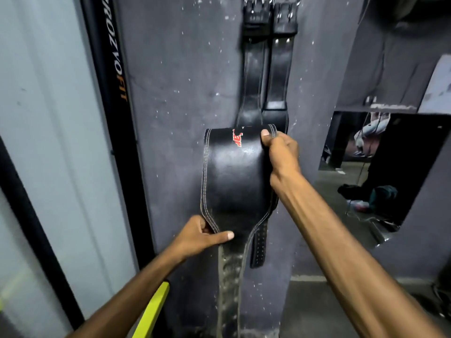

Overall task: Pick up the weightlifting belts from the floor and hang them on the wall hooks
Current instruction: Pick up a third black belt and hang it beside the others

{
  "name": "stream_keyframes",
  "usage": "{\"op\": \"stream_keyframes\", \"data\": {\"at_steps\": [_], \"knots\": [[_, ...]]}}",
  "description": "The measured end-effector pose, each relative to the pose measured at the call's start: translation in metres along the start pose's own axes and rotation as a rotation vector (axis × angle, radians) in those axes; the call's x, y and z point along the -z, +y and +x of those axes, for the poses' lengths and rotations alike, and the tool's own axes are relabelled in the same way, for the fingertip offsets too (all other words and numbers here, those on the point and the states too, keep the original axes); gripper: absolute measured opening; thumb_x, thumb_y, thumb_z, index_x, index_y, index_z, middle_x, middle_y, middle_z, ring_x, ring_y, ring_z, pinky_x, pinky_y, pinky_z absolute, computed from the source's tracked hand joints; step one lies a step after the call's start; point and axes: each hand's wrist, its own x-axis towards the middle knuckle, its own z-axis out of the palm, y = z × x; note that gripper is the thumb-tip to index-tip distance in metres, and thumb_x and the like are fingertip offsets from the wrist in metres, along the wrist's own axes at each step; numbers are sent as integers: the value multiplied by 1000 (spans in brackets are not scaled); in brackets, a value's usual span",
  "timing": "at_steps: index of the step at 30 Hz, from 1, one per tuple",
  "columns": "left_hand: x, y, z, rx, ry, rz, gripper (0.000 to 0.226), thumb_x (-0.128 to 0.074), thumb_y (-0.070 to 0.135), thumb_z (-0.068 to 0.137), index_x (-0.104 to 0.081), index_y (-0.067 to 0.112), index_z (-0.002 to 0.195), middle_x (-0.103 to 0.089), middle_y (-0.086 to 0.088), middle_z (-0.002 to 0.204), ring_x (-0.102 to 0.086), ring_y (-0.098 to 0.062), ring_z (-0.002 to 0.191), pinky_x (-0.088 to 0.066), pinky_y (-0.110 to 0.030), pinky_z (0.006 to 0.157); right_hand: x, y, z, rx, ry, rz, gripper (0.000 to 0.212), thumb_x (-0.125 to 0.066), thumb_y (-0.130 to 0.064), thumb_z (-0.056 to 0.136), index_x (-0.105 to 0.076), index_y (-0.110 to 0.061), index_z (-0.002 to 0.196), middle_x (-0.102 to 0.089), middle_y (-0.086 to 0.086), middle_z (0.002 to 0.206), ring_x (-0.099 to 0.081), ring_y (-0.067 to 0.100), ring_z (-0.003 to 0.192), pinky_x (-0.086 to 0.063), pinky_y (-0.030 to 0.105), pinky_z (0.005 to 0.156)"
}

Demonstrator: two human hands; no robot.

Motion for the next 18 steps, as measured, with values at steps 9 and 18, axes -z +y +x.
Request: {"op": "stream_keyframes", "data": {"at_steps": [9, 18], "knots": [[51, 197, 52, -74, -27, -601, 75, -65, 60, 81, -63, 2, 129, -71, -12, 113, -68, -23, 100, -50, -38, 97, 5, -78, 6, 157, -146, 8, 25, -64, -23, 84, -68, 1, 91, -61, 12, 84, -52, 22, 78, -40, 32, 70], [35, 274, 56, -165, 123, -658, 21, -71, 11, 79, -67, 4, 99, -69, -12, 87, -66, -24, 75, -56, -35, 79, 61, -63, -71, 288, -287, -76, 74, -80, 7, 77, -45, -13, 139, -70, 9, 127, -69, 23, 115, -55, 36, 99]]}}
